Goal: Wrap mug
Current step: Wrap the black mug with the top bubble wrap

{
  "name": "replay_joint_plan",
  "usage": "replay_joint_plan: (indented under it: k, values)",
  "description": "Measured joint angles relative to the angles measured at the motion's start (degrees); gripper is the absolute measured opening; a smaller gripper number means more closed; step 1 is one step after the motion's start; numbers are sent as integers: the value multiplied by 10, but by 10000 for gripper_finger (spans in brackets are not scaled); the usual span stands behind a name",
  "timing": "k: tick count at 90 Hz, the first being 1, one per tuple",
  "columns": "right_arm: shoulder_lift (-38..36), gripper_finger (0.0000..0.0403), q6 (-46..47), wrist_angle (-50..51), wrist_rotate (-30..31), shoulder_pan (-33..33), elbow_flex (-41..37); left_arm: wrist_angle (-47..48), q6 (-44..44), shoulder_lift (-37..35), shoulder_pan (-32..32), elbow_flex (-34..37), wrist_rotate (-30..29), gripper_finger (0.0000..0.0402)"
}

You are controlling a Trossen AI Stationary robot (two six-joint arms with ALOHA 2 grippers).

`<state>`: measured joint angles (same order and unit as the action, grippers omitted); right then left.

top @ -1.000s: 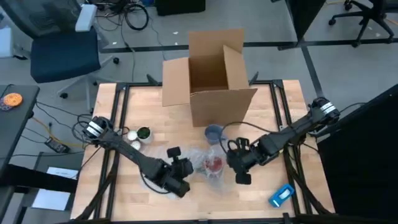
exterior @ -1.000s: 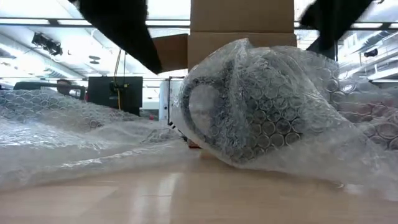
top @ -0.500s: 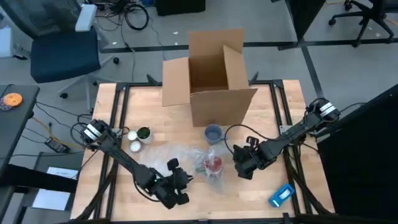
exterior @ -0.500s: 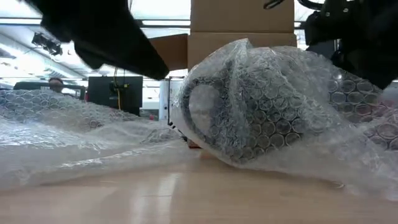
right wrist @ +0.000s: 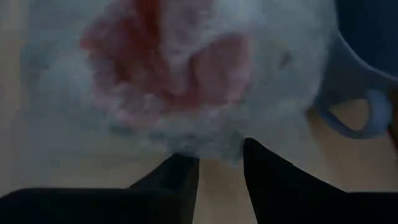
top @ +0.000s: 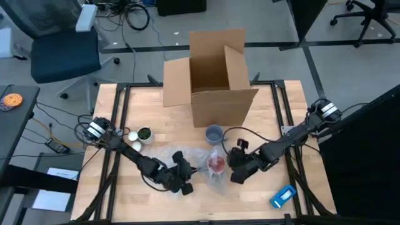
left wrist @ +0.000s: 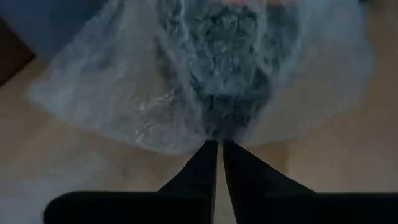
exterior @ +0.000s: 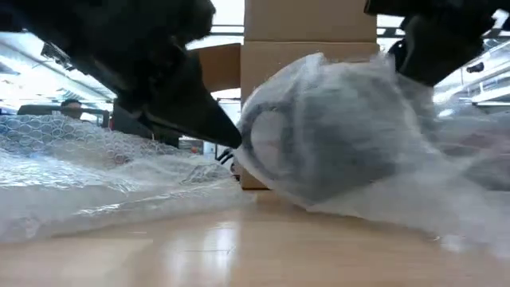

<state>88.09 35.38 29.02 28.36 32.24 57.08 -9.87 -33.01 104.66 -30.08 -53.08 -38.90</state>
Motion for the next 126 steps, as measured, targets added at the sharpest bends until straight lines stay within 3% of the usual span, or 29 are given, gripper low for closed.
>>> replay_joint_plan:
  k: [20, 47, 71, 81, 89, 95, 111, 126]
  values:
    - [0, 98, 36, -29, 2, 29, 0, 18, 19, 0, 48, 0, 0, 15]
    - [0, 98, 45, -103, -41, 56, 1, 27, 152, -4, 101, -2, 6, 15]
    - [-2, 97, 86, -82, -71, 74, 1, 206, 217, -97, 117, -36, -32, 15]
    - [-2, 77, 86, -72, -75, 80, 1, 263, 220, -148, 107, -56, -40, 15]
    - [-2, 37, 102, -42, -98, 81, 1, 234, 219, -178, 90, -59, -32, 15]
    - [-2, 10, 111, -5, -113, 79, 1, 189, 223, -187, 77, -59, 7, 15]
    - [-3, 2, 130, 88, -117, 68, 1, 40, 235, -165, 39, -59, 156, 15]
    - [-4, 1, 131, 225, -116, 54, 32, -30, 234, -116, 15, -59, 182, 15]
